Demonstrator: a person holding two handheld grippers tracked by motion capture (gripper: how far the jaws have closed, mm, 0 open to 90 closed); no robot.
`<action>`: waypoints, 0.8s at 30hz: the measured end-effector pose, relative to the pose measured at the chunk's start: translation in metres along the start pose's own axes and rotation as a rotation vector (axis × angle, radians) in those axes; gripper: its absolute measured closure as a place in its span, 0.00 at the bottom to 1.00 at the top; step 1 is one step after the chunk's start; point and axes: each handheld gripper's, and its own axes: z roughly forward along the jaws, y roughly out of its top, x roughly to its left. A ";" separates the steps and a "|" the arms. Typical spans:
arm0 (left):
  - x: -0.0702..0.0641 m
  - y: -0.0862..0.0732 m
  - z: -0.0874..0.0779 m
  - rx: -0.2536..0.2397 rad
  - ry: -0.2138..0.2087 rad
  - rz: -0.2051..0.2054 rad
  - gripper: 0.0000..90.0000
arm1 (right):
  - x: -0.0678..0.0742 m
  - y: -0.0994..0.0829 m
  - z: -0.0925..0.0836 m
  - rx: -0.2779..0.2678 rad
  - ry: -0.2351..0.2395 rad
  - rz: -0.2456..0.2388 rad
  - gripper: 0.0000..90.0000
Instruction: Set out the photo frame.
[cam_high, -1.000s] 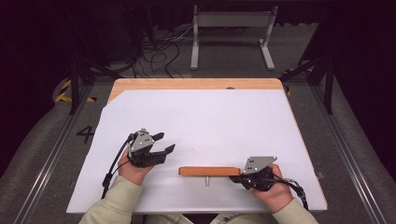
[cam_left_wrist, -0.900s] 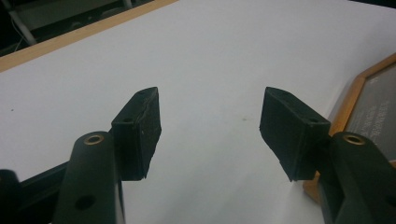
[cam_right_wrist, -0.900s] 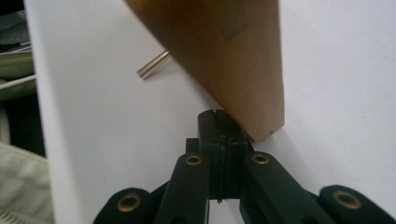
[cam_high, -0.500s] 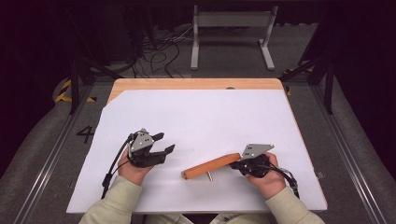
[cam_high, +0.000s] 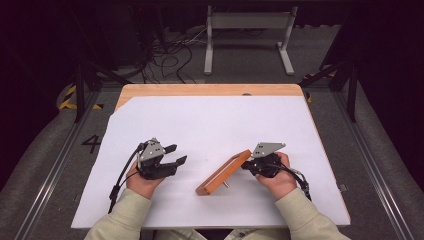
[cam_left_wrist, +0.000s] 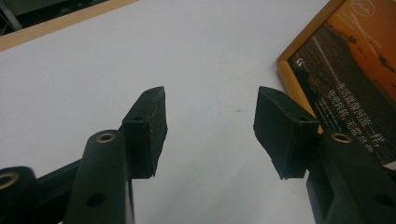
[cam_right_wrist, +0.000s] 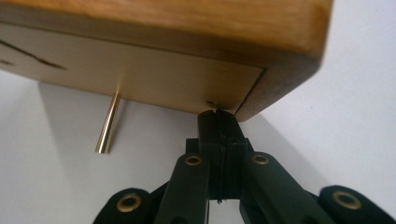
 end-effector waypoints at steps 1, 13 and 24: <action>0.000 0.000 0.000 0.002 -0.001 0.002 0.49 | -0.001 0.002 0.002 -0.001 0.001 0.000 1.00; 0.001 -0.001 -0.001 0.003 0.003 -0.005 0.49 | -0.012 0.024 0.026 -0.020 0.006 0.025 1.00; 0.001 -0.002 -0.001 0.008 0.000 -0.007 0.49 | -0.019 0.041 0.052 -0.022 0.033 0.039 1.00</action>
